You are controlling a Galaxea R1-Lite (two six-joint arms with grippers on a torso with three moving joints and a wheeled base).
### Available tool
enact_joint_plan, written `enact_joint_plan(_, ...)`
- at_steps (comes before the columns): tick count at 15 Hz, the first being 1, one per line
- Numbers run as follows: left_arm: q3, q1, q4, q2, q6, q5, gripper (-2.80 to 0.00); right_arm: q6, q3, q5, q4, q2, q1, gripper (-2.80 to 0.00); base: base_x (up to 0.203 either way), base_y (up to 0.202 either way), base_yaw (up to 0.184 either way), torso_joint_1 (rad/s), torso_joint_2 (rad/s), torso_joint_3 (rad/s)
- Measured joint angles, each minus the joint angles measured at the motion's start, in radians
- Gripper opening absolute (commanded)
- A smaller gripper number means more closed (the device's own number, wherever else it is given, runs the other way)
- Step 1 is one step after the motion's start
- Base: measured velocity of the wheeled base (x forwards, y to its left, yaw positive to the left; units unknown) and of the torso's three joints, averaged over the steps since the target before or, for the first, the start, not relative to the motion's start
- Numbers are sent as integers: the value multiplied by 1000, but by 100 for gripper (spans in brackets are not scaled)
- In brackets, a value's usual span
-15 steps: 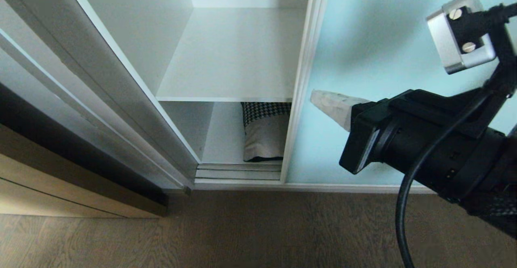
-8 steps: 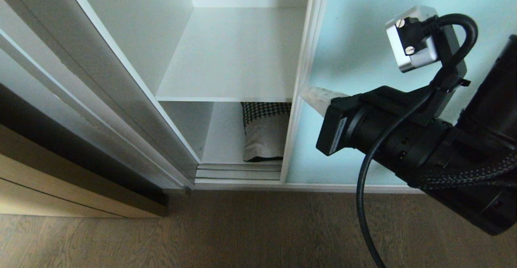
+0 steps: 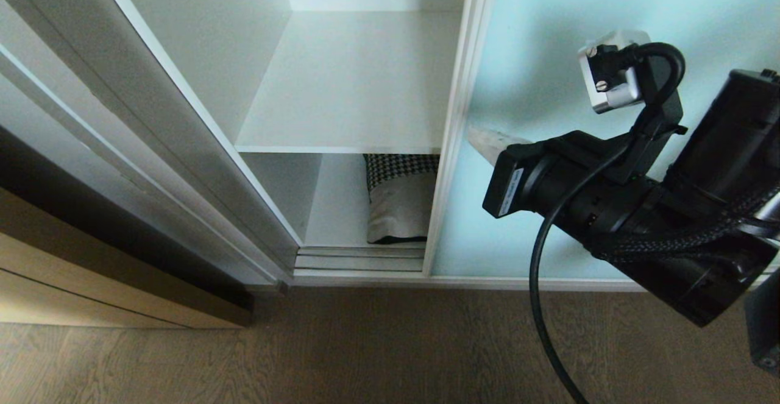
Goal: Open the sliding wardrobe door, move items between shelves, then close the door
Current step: Close the door
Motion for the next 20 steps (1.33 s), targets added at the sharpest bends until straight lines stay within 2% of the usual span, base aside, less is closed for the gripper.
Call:
enact_joint_plan(4,0,0,0,0,0,0,-280,2,-15,-8,-131,56,-25,-280,0,0,0,0,0,0)
enact_joint_plan(12,0,0,0,0,0,0,-280,3,-78,-18,-138,131,-27,-280,0,0,0,0,0,0)
enact_joint_plan(20,0,0,0,0,0,0,-280,5,-17,-15,-139,68,-47,-280,0,0,0,0,0,0)
